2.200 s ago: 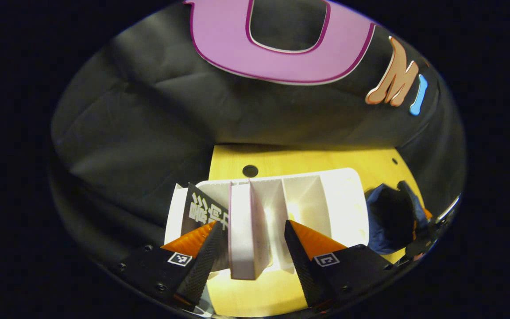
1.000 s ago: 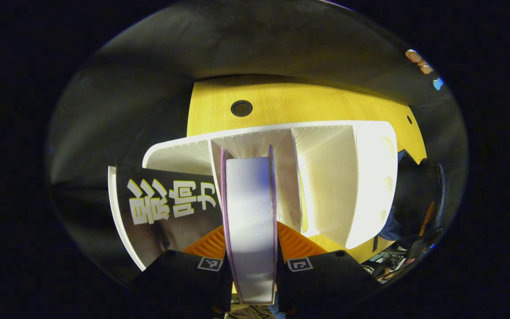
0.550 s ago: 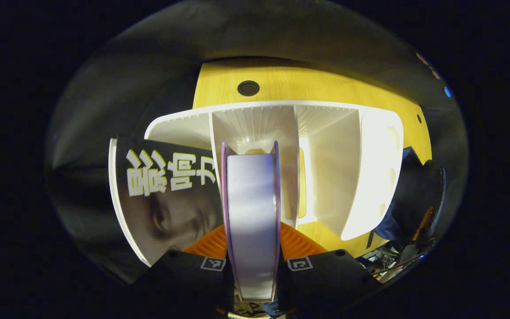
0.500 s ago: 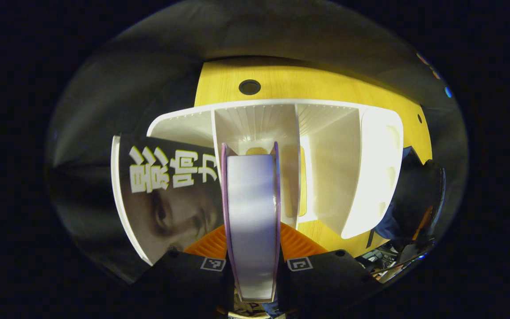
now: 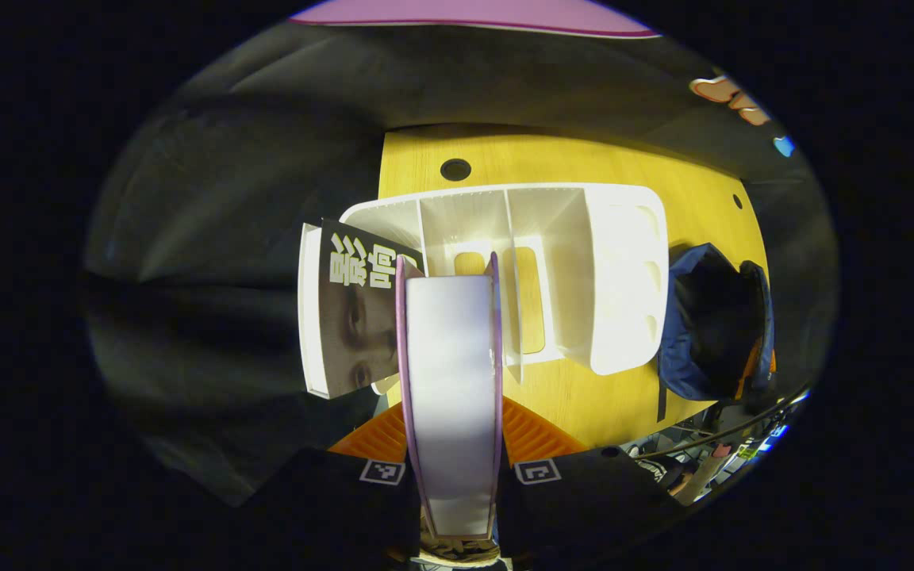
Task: Open the schoolbag, grab two books from the bookshelf and put them into the schoolbag.
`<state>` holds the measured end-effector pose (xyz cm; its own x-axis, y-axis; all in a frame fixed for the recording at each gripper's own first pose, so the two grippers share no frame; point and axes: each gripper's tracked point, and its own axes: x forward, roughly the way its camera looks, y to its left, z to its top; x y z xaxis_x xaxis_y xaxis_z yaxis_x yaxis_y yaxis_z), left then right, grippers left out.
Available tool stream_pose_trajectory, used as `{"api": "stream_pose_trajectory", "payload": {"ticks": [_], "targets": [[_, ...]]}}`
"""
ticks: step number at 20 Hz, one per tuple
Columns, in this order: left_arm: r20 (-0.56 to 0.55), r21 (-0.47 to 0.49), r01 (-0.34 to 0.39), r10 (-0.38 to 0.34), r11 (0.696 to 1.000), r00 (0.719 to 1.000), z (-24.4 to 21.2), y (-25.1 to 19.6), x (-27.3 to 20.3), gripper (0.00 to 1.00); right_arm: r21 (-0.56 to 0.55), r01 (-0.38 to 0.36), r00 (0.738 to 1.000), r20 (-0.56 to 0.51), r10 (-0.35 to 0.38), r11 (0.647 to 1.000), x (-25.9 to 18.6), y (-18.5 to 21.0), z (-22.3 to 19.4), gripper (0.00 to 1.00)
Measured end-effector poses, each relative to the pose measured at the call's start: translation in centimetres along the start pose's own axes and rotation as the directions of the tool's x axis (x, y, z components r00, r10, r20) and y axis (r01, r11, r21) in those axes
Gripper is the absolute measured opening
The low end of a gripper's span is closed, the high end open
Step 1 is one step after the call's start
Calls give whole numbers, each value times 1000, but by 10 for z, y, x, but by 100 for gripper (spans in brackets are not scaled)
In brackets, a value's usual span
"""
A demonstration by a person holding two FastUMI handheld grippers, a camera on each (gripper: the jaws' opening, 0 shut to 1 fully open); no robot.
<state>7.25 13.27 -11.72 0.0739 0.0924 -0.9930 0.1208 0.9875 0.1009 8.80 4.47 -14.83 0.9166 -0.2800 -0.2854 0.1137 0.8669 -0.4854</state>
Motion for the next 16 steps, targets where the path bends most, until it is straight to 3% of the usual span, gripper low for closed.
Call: {"api": "stream_pose_trajectory", "payload": {"ticks": [9, 16], "targets": [[79, 13, 68, -69, 998, 994, -16, -51, -77, 35, 108, -1, 1000, -9, 2, 994, -2, -9, -2, 8], [113, 102, 127, -138, 987, 984, -22, -109, -112, 32, 170, -31, 999, -14, 34, 985, -9, -14, -3, 8]]}}
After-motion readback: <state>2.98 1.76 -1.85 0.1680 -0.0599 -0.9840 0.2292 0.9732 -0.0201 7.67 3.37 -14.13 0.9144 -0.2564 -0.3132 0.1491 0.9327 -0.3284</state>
